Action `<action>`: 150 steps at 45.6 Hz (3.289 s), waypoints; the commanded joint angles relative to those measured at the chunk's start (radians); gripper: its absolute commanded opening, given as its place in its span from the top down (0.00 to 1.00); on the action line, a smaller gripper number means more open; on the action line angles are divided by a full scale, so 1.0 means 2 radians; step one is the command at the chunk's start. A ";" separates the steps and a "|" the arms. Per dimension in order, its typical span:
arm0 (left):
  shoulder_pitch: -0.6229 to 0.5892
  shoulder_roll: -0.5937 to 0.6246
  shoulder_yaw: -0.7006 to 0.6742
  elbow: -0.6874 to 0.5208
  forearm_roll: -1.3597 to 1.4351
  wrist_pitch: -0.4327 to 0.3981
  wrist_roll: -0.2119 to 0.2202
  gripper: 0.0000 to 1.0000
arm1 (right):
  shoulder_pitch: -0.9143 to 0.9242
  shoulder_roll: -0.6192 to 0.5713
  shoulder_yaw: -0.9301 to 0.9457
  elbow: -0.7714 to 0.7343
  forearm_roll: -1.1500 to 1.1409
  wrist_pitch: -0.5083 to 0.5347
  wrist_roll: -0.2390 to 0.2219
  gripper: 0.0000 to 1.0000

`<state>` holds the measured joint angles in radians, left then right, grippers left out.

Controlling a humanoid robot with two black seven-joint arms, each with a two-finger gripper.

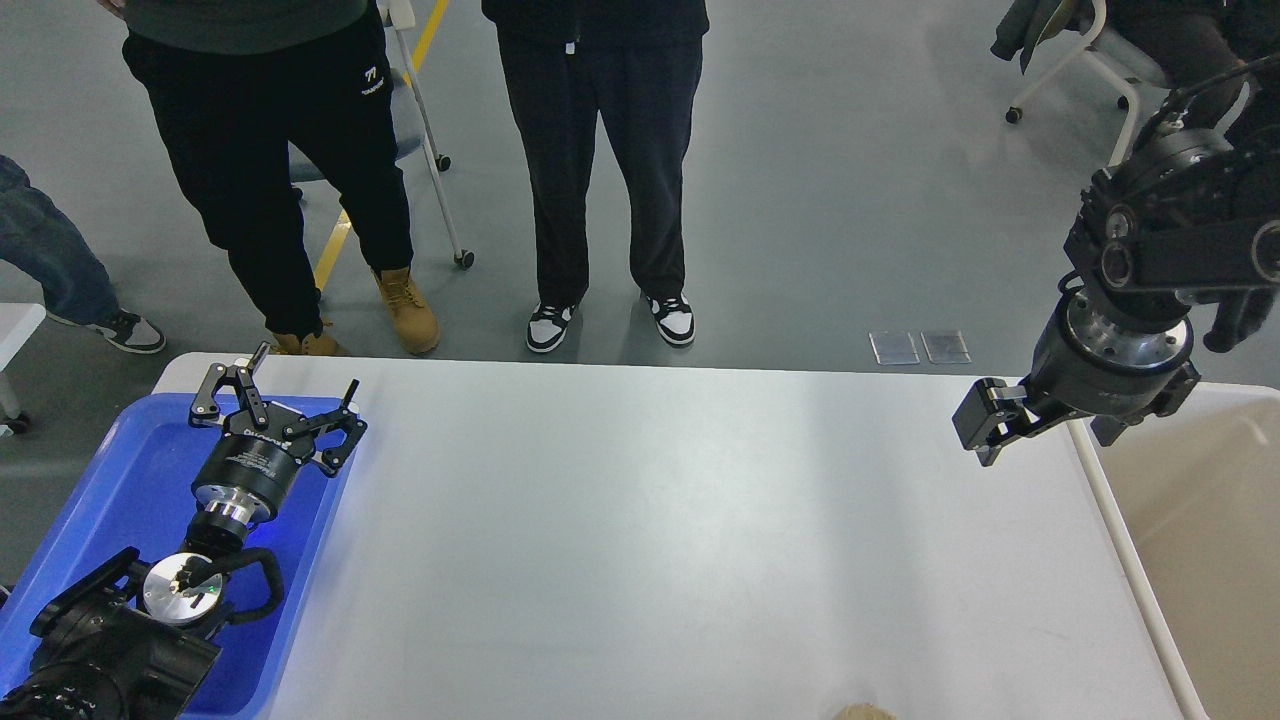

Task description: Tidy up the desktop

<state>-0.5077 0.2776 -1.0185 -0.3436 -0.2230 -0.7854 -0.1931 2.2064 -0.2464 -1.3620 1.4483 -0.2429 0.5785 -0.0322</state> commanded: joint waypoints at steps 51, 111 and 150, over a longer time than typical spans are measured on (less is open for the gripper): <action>0.000 0.000 0.000 0.000 -0.001 0.000 0.000 0.00 | 0.128 -0.010 0.061 0.116 0.017 0.078 -0.002 0.00; 0.000 0.000 0.000 0.000 -0.001 0.000 0.000 0.00 | -0.244 0.123 0.102 -0.012 0.042 -0.061 0.001 0.00; 0.000 0.000 0.000 0.000 -0.001 0.000 0.000 0.00 | -0.375 0.112 0.090 -0.047 -0.016 -0.203 0.018 0.08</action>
<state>-0.5077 0.2776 -1.0186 -0.3436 -0.2251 -0.7854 -0.1933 1.5057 -0.0098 -1.1607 1.3707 -0.2452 0.2218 -0.0065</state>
